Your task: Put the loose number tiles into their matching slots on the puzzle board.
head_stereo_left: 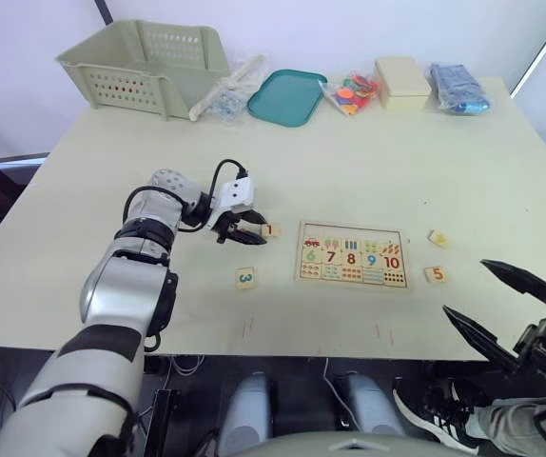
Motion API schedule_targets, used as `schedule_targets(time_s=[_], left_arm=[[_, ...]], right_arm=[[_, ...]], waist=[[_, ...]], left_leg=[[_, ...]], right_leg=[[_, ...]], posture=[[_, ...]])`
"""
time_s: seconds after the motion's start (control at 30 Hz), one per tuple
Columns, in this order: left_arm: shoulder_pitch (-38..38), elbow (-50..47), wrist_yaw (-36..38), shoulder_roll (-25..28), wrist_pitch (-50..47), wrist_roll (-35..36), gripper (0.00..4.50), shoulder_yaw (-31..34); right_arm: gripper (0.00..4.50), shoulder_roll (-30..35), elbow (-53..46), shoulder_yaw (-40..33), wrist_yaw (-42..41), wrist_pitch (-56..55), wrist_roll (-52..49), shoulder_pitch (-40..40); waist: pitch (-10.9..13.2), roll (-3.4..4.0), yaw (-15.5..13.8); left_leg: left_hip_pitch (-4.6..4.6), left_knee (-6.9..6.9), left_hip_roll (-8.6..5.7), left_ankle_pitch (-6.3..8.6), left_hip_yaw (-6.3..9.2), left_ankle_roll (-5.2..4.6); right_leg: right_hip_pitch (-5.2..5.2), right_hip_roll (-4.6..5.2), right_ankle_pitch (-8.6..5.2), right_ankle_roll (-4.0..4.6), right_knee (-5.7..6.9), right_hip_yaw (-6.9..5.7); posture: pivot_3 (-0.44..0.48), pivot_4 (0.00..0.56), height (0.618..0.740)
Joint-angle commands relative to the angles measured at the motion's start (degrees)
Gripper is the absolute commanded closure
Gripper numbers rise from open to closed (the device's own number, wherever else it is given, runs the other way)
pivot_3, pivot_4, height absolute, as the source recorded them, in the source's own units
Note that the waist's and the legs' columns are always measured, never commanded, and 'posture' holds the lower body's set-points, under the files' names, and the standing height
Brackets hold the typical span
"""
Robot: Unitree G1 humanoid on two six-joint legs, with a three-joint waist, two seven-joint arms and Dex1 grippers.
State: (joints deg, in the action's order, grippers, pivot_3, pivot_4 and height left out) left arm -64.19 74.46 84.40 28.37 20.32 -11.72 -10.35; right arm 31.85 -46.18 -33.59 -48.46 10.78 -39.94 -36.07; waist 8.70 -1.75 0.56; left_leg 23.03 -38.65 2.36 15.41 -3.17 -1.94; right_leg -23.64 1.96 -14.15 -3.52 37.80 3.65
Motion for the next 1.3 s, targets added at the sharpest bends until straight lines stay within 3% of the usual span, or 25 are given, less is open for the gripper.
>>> schedule_targets(time_s=[0.03,0.27,0.3,0.37,0.4,0.8,1.03,1.3], left_arm=[[-0.10,-0.30,-0.73,-0.11,0.26,0.91,2.08,1.23],[0.07,-0.33,-1.57,-0.51,0.32,0.73,2.08,1.60],[0.16,-0.36,-1.40,-0.51,0.35,0.77,2.69,1.61],[0.31,-0.44,-1.14,-0.39,0.40,0.88,3.41,1.68],[0.39,-0.52,-1.09,-0.24,0.51,0.90,3.57,1.71],[-0.74,-6.04,2.65,2.60,-2.43,4.73,3.57,3.71],[0.58,-19.07,4.97,3.08,-10.43,7.47,3.57,3.23],[-0.30,-39.69,5.77,3.08,-27.28,4.62,3.57,-4.15]], right_arm=[[0.00,0.41,-0.85,-0.25,-0.10,-0.89,-0.45,0.13],[0.00,0.28,-0.52,0.04,-0.08,-0.95,-0.13,0.59],[0.00,0.20,-0.40,0.06,-0.18,-1.05,-0.04,0.52],[0.00,-0.02,-0.31,0.06,-0.36,-1.25,0.10,0.25],[0.00,-0.12,-0.26,-0.08,-0.52,-1.37,0.09,0.02],[0.00,-0.96,0.15,-3.47,-3.53,-3.89,-0.37,-4.22],[0.00,0.51,0.15,-7.48,-3.34,-3.79,-4.11,-4.26],[0.00,3.23,1.47,-10.01,-5.10,-2.45,-7.40,-4.04]], waist=[[0.00,0.00,0.00],[0.00,0.00,0.01],[0.00,0.00,0.01],[0.00,0.00,0.01],[0.00,0.00,0.01],[0.00,0.00,-0.02],[0.00,0.00,-0.01],[-0.01,0.01,0.01]], left_leg=[[0.00,0.00,0.00,0.00,0.00,0.00],[0.01,-0.01,0.00,0.00,0.01,0.00],[0.01,-0.01,0.00,0.00,0.01,0.00],[0.00,-0.01,0.00,0.00,0.01,0.00],[0.00,-0.01,0.00,0.00,0.01,0.00],[0.01,-0.02,0.00,0.00,0.03,0.00],[0.05,-0.06,0.00,0.00,0.12,0.00],[0.07,-0.08,-0.01,0.00,0.36,0.00]], right_leg=[[0.00,0.00,0.00,0.00,0.00,0.00],[0.00,0.00,0.00,0.00,0.00,-0.01],[0.00,0.00,0.00,0.00,0.00,-0.01],[0.00,0.00,0.00,0.00,0.00,-0.01],[0.00,0.00,0.00,0.00,0.00,-0.01],[0.01,0.00,0.00,0.00,0.02,-0.03],[0.02,0.01,0.00,0.00,0.02,-0.10],[0.03,0.00,-0.01,0.00,0.02,-0.08]], posture=[[0.000,0.150,0.740],[0.000,0.150,0.740],[0.000,0.150,0.740],[0.000,0.150,0.740],[0.000,0.150,0.740],[0.000,0.150,0.740],[0.000,0.150,0.740],[0.000,0.150,0.740]])
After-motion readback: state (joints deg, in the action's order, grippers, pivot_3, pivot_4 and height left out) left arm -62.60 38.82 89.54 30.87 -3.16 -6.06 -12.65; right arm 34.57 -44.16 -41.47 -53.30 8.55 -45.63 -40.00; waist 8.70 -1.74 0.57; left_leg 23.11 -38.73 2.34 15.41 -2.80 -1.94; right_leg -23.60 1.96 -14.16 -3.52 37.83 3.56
